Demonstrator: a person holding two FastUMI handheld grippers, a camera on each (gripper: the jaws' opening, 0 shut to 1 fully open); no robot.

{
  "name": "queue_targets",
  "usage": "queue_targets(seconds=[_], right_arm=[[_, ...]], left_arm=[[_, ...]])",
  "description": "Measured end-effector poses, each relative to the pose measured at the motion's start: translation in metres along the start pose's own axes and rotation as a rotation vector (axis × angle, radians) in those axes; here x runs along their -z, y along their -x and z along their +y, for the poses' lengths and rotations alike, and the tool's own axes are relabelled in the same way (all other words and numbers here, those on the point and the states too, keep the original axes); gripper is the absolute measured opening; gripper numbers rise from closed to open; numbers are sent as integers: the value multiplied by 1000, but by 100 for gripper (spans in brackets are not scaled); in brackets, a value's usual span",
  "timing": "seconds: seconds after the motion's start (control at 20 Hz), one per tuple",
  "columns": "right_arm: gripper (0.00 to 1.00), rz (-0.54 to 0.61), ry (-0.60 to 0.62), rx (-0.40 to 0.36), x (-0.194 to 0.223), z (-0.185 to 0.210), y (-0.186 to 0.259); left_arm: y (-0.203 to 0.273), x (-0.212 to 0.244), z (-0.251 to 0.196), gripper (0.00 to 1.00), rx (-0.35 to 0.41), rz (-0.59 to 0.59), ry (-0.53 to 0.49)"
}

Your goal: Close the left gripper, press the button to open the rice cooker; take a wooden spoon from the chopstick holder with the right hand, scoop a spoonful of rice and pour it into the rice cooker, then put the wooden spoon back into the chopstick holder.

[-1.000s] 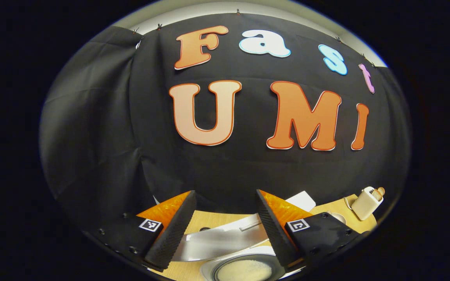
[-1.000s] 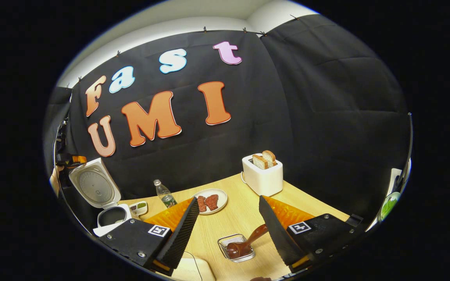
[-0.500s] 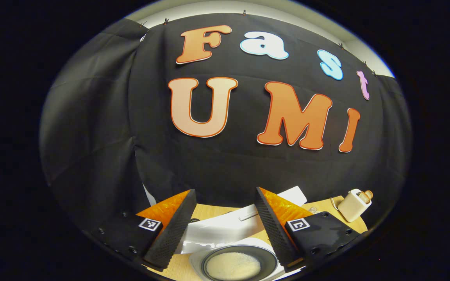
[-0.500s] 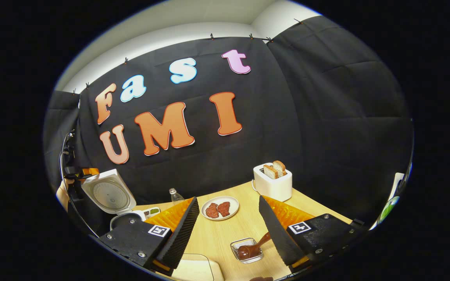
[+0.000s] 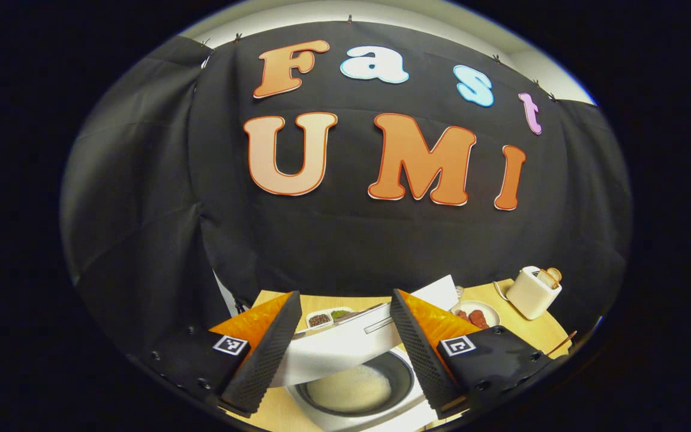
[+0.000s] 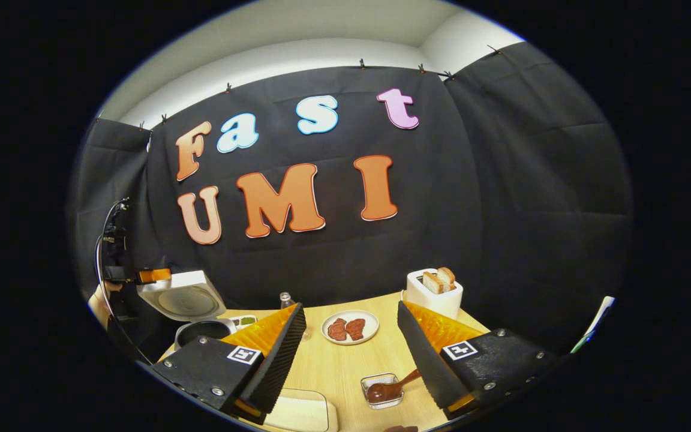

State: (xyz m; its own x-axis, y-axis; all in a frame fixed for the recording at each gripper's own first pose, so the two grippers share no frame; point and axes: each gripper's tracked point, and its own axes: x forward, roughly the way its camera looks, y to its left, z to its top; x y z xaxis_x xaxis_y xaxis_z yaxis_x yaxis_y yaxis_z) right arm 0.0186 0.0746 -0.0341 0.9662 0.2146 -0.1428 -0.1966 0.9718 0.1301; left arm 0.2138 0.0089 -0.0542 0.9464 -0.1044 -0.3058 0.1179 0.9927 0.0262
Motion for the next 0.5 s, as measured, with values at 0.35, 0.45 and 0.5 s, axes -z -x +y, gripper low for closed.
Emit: queue_targets(seconds=[0.35, 0.45, 0.5], right_arm=[[95, 48, 0, -51, 18, 12, -4], [94, 63, -9, -60, 25, 13, -3], [95, 69, -10, -64, 28, 14, -2]], left_arm=[[28, 74, -31, 100, 59, 78, 52], [34, 95, -37, 100, 74, 106, 70], [30, 99, -40, 100, 77, 98, 68]])
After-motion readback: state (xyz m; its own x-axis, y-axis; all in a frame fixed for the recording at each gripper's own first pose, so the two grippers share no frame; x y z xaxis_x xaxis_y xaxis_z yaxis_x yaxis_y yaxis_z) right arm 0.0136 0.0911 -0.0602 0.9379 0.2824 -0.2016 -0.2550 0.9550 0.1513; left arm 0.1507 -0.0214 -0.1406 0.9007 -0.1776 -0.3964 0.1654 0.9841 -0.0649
